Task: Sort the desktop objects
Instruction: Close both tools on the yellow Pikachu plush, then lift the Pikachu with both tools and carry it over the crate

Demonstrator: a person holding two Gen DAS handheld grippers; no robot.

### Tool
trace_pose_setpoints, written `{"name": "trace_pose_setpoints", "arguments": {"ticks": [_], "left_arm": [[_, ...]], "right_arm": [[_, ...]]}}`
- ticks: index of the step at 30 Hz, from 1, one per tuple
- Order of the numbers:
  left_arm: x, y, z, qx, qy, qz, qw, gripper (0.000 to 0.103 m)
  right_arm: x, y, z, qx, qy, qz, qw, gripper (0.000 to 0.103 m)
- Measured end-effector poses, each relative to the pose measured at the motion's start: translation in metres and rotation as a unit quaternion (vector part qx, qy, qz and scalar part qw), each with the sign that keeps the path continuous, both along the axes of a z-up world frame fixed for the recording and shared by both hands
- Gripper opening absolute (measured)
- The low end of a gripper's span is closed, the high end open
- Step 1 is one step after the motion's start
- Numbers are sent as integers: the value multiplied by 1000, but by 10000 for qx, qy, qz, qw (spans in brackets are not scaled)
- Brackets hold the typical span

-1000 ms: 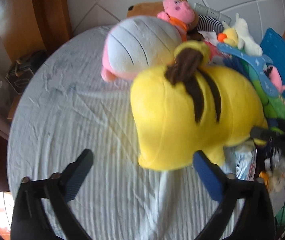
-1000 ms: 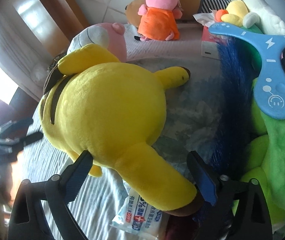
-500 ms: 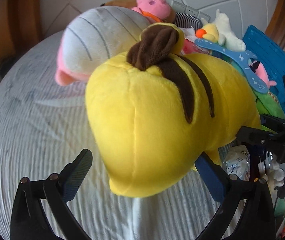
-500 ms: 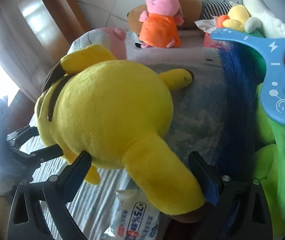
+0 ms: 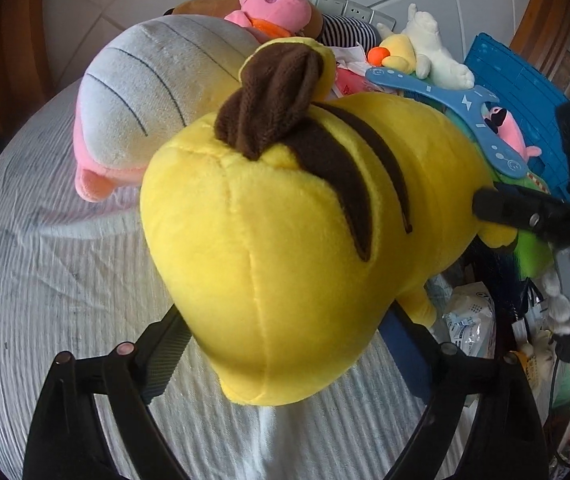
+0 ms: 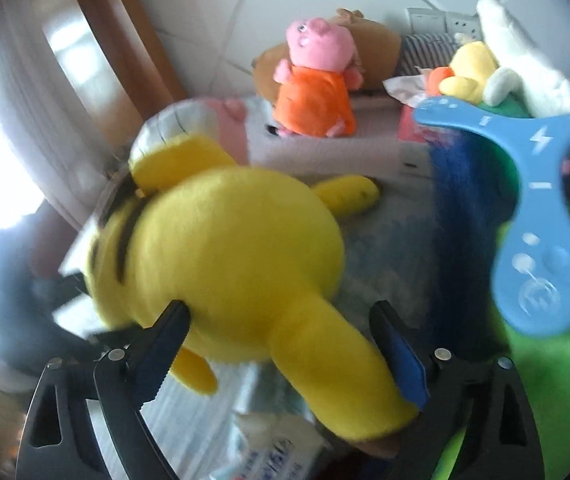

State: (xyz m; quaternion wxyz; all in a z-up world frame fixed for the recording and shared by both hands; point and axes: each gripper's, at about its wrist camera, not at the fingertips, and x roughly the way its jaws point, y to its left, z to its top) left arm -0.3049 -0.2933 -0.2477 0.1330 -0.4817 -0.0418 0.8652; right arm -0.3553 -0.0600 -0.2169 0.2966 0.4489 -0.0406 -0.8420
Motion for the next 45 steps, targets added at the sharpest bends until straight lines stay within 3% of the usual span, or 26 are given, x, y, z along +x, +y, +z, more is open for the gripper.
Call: {"name": "trace_pose_setpoints", "arguments": {"ticks": [1,6,11,15,18,20,24,32,45], "left_arm": [[0,0,0,-54,12,25,10000,103],[-4,0,1,-88,80,89,9999,103],[-9,1,-1,-2,132,68,9999,103],[-16,5,-7,59,148,43,9999,103],[-13,7,-2,36,205,45,9998,97],[-9,7,4,20,232,56,9997,91],[2,6,22,-18,290,74,9996,90],[23,17,88,-88,661,-144,9977,90],[42,86,172,-26,1343,-1088,9849,89]], "right_arm": [[-5,-4,-2,-49,-56,46,10000,103],[-22,-18,-14,-406,-239,112,9988,103],[-28,-17,-16,-444,-428,137,9980,103],[-38,-16,-31,-646,-799,-29,9947,103],[-36,-17,-36,-825,-861,-126,9928,98],[-27,-20,-28,-814,-641,-166,9945,93],[-13,-24,-6,-730,-374,-78,9966,91],[14,-7,55,-825,14,-164,9965,91],[94,58,154,-626,926,-1049,9882,91]]}}
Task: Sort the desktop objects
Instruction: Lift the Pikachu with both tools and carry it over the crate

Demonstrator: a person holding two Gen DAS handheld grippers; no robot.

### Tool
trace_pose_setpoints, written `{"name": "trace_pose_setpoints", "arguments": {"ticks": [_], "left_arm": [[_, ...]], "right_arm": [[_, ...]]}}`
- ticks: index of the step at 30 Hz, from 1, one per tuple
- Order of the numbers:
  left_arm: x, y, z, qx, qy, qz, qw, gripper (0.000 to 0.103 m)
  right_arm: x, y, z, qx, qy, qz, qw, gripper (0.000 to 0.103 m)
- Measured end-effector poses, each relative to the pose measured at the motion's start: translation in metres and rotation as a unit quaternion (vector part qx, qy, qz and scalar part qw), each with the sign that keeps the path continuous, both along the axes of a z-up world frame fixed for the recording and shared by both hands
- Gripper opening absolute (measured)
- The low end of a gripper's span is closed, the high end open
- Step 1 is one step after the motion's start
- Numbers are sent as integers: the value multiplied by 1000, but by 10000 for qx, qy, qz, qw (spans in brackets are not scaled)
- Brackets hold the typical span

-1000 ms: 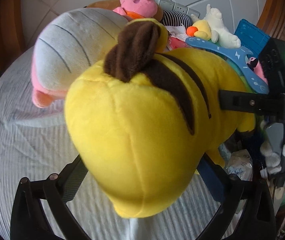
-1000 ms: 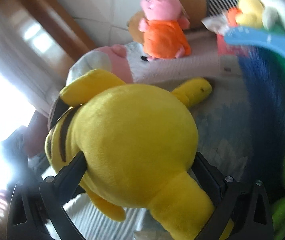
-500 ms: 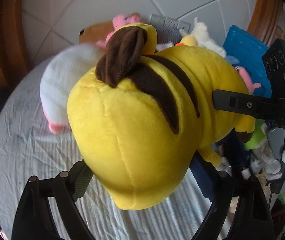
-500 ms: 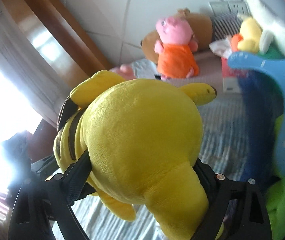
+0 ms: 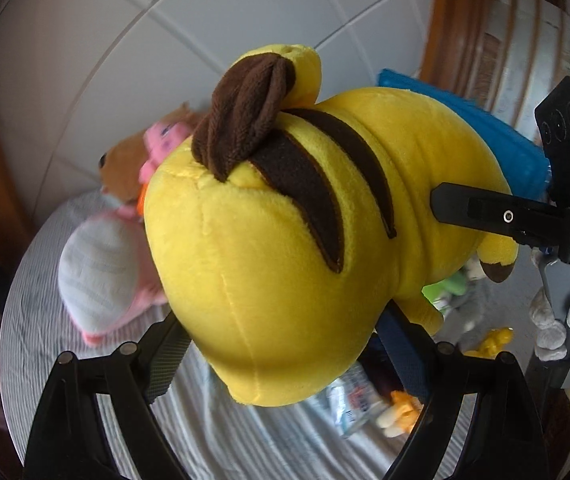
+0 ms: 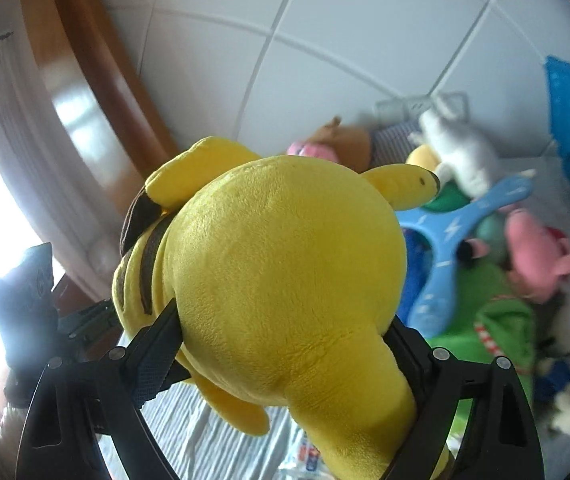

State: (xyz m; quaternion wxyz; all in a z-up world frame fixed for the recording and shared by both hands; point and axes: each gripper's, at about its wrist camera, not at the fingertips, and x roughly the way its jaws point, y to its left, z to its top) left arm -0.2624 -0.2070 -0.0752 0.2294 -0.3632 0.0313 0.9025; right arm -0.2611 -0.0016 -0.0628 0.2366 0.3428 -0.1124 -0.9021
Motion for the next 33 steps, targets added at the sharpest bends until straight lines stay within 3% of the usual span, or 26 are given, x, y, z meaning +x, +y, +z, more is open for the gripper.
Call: {"name": "trace_pose_setpoints", "arguments": {"ticks": [10,24,33], "left_arm": [[17,71,39,-63,388,-504,9980,89],[36,187,72,5,628,-259,9977,89],[14,281,118,-89,948,-866,9917,89]], "right_arm": [[49,65,46,-80,404,-607,9973,91],[62,183,84,22,702,-288,9971,91],[61,262,110,-89,954,-769,9924,91]]}}
